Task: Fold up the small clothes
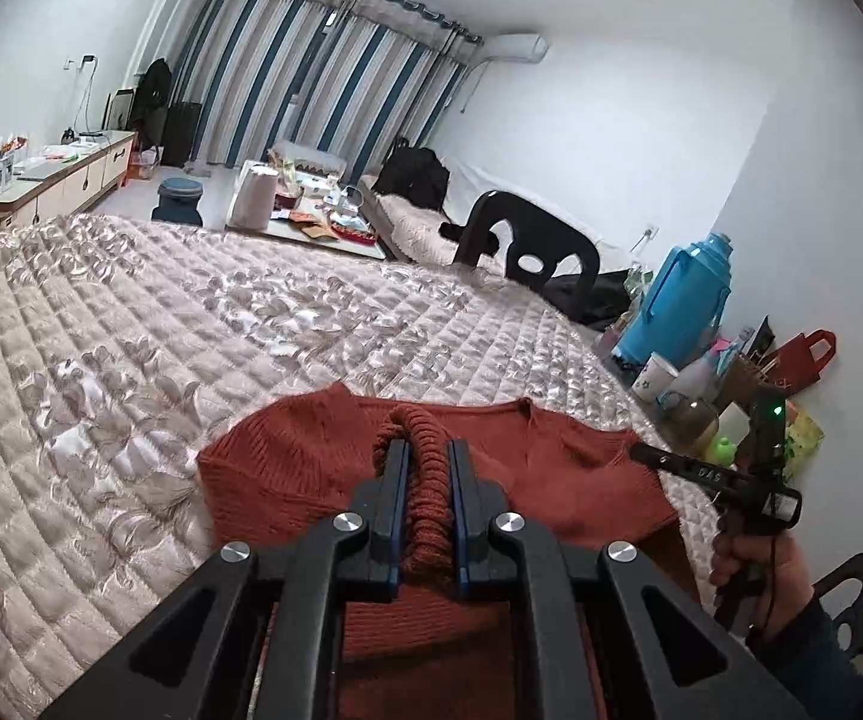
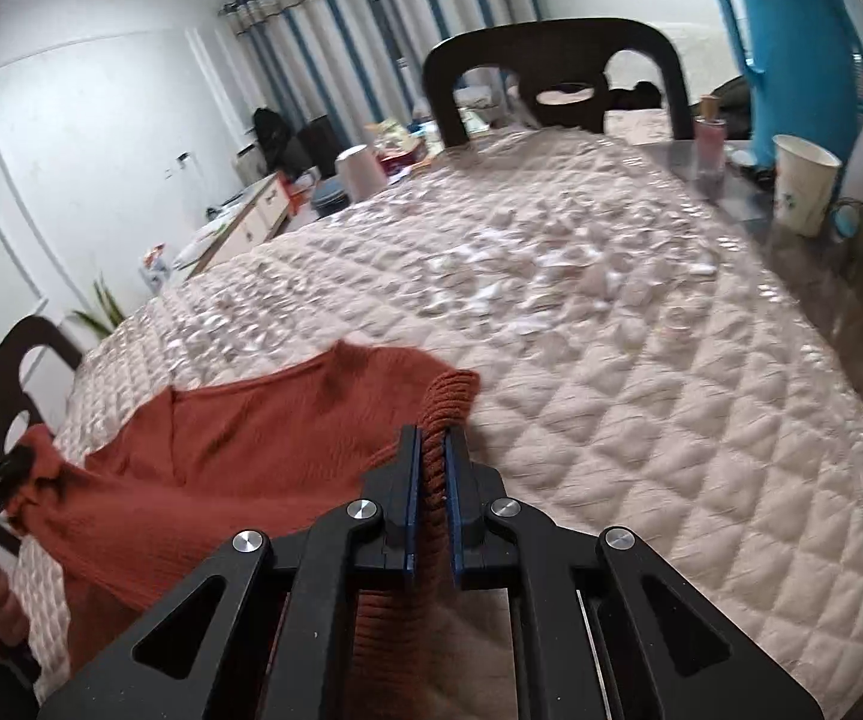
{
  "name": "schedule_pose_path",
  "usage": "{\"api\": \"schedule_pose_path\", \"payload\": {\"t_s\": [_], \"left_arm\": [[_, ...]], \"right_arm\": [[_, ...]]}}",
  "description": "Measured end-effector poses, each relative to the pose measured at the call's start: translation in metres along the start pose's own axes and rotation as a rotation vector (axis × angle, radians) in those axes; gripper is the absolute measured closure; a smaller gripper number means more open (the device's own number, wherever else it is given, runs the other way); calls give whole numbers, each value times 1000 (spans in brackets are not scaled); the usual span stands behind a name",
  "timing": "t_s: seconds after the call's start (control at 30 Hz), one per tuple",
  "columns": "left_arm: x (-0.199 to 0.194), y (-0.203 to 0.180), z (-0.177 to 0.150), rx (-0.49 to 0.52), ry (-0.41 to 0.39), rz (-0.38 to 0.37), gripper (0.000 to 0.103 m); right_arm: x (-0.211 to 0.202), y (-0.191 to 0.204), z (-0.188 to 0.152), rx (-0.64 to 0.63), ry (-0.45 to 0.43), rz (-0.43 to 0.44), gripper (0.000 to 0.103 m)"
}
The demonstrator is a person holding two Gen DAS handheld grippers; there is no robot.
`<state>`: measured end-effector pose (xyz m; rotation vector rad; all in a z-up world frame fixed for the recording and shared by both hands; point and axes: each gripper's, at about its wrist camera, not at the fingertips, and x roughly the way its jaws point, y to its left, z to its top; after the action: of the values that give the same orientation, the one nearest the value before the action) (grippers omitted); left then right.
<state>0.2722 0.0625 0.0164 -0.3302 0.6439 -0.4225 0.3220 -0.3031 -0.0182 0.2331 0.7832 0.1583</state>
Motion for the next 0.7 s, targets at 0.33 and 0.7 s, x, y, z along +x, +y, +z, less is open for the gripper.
{"api": "schedule_pose_path", "payload": {"t_s": [0.33, 0.7], "left_arm": [[10, 21, -35, -50, 161, 76, 85], [-1, -8, -29, 26, 114, 84, 81]], "right_arm": [[-16, -15, -15, 34, 16, -8, 80], [-12, 11, -59, -169, 153, -6, 81]]}}
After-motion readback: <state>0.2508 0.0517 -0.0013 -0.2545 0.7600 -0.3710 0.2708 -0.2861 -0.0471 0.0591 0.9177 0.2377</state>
